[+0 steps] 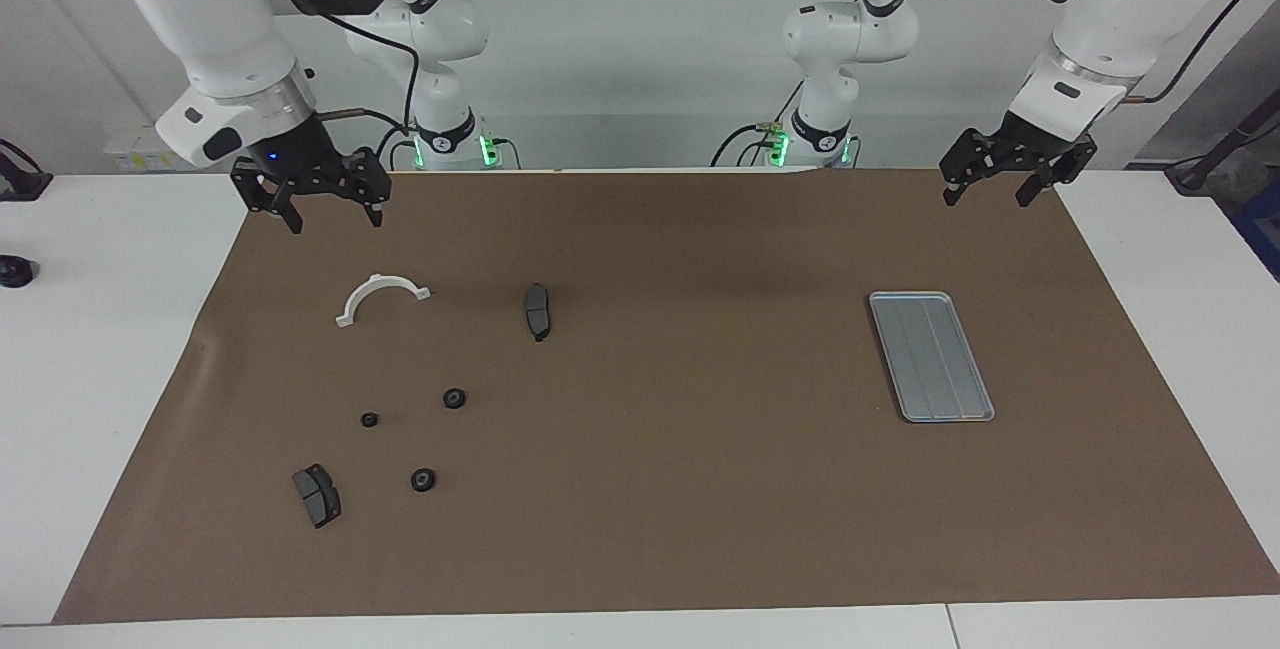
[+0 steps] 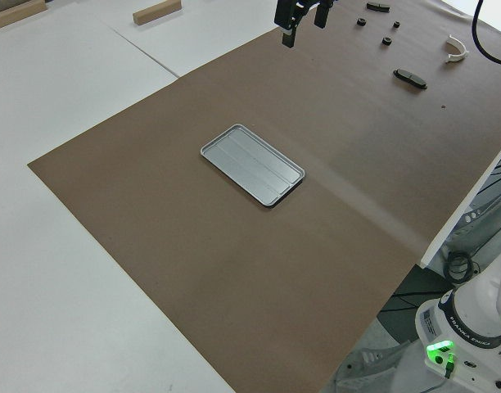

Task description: Place bearing gear from tray to pile

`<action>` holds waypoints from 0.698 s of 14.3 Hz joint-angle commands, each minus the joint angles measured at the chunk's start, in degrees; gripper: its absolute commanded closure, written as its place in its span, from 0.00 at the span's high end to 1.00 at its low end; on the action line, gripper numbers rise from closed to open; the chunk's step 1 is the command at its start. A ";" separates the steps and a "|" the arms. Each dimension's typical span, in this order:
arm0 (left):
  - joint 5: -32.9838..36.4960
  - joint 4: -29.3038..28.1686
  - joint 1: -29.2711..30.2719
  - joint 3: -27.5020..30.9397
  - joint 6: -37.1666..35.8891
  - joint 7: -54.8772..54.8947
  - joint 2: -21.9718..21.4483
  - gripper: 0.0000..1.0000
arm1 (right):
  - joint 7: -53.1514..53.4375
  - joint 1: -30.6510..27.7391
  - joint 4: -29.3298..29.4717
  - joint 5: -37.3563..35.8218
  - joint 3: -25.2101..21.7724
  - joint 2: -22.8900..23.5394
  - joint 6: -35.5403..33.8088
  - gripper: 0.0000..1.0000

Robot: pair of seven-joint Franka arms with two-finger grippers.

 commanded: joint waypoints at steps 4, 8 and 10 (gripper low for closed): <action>-0.32 -1.18 0.83 -0.43 -0.44 0.40 -1.24 1.00 | 0.53 -3.00 -1.03 0.73 1.07 -0.37 2.81 1.00; -0.32 -1.18 0.83 -0.43 -0.44 0.40 -1.24 1.00 | 1.05 -3.10 -1.20 0.91 1.07 -0.28 4.83 1.00; -0.32 -1.18 0.83 -0.43 -0.44 0.40 -1.24 1.00 | 2.80 -3.10 -1.20 0.91 1.07 -0.28 4.92 1.00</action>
